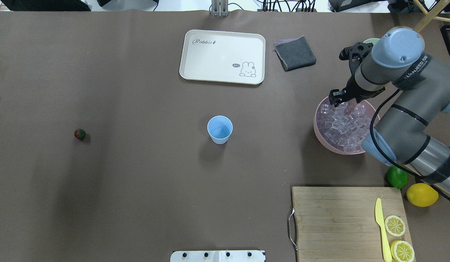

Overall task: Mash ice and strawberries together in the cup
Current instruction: 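Grasp an ice cube from the pink bowl with the right gripper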

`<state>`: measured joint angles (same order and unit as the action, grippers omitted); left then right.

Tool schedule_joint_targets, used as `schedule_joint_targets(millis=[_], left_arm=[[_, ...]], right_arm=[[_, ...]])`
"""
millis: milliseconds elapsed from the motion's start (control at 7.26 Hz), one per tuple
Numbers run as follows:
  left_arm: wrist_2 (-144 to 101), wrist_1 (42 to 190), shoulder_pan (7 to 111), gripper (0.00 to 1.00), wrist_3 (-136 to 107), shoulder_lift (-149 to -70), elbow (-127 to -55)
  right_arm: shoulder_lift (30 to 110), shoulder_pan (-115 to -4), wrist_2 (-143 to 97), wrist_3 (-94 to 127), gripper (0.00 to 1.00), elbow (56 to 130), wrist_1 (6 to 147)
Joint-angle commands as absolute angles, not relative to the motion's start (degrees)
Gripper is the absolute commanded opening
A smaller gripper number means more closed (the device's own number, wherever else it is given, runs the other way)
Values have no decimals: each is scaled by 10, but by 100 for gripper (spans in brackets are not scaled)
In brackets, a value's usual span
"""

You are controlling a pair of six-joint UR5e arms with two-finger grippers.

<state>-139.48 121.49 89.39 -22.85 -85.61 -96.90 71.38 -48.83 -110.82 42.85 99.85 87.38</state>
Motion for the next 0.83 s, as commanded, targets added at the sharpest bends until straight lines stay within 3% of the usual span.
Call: schedule_joint_targets(millis=[0,138,688], left_arm=[[-1395,1215,894,99,-229,-856,-969],[-1395,1215,894,99,-229,-856,-969],[-1395,1216,894,99,-229,-856,-969]], right_arm=[[702,-483,-1105,429,65,991,876],[699,-479,-1105,429,55,984,878],[700,-479,-1100,425,35,976,878]])
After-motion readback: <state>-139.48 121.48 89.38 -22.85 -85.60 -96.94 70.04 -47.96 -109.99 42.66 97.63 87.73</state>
